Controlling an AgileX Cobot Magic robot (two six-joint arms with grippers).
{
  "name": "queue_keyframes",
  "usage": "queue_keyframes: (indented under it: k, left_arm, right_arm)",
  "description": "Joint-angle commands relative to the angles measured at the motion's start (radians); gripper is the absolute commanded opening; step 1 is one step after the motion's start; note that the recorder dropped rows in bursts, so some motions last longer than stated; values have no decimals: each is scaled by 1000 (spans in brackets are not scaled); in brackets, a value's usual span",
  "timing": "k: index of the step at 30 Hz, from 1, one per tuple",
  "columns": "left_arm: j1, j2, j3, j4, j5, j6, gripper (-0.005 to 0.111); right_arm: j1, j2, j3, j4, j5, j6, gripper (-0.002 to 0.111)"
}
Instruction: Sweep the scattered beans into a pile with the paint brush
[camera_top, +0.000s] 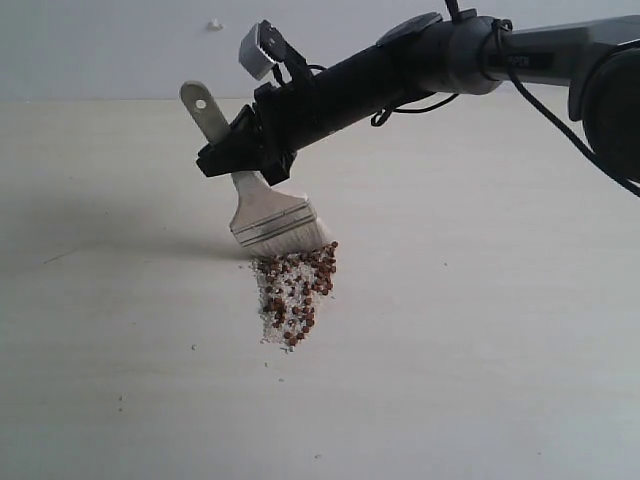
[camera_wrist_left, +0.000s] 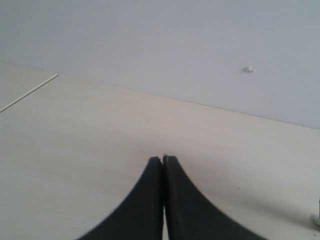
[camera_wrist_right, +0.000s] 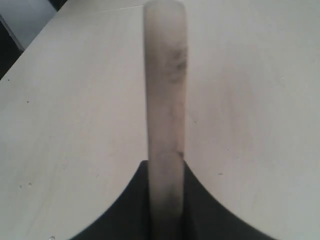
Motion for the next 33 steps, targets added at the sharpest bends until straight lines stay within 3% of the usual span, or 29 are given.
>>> queue_keyframes:
  k: [1,6,11,16,24,33]
  left_arm:
    - [1,-3,2,-7,-4,2,0]
    - [1,-3,2,-7,-4,2,0]
    - [1,-3,2,-7,-4,2,0]
    - [1,-3,2,-7,-4,2,0]
    - [1,-3,2,-7,-4,2,0]
    - [1,-3,2,-7,-4,2,0]
  right_arm:
    - [-3,-33,-5,37,13,-34,0]
    - [-3,-91,-5,58,-116,-51,0]
    - [10,-166,28,-63,-285,94,0]
    - [71,-294,214,-204,-673,209,0]
    - [183,-404,578,-127,-1429,236,0]
    - [257,-402,771,-496,-1732,969,0]
